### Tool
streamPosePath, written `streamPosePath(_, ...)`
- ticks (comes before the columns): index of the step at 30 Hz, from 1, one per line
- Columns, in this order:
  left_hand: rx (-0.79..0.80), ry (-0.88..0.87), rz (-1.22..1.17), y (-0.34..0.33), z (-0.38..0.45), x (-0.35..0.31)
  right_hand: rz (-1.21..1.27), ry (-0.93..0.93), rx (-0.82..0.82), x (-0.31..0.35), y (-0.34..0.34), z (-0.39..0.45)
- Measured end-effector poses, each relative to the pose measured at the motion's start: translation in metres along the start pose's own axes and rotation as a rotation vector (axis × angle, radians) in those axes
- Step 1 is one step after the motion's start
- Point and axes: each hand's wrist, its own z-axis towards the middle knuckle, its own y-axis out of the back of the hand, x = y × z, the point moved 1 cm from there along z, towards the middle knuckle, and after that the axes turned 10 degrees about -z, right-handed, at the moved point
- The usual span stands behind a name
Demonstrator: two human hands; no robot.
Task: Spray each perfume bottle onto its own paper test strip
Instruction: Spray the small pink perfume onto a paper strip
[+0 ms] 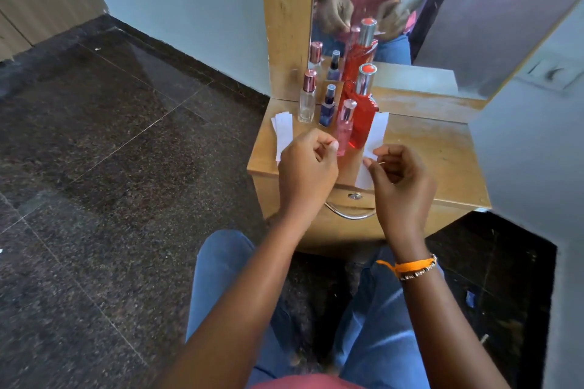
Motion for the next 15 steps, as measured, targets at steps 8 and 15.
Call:
streamPosePath(8, 0.040, 0.051, -0.036, -0.024, -0.006, 0.012, -0.201, -0.128, 0.142, -0.040, -0.001, 0.023)
streamPosePath(15, 0.029, 0.080, -0.107, -0.033, 0.012, 0.009, -0.321, -0.086, 0.253, -0.039, 0.000, 0.032)
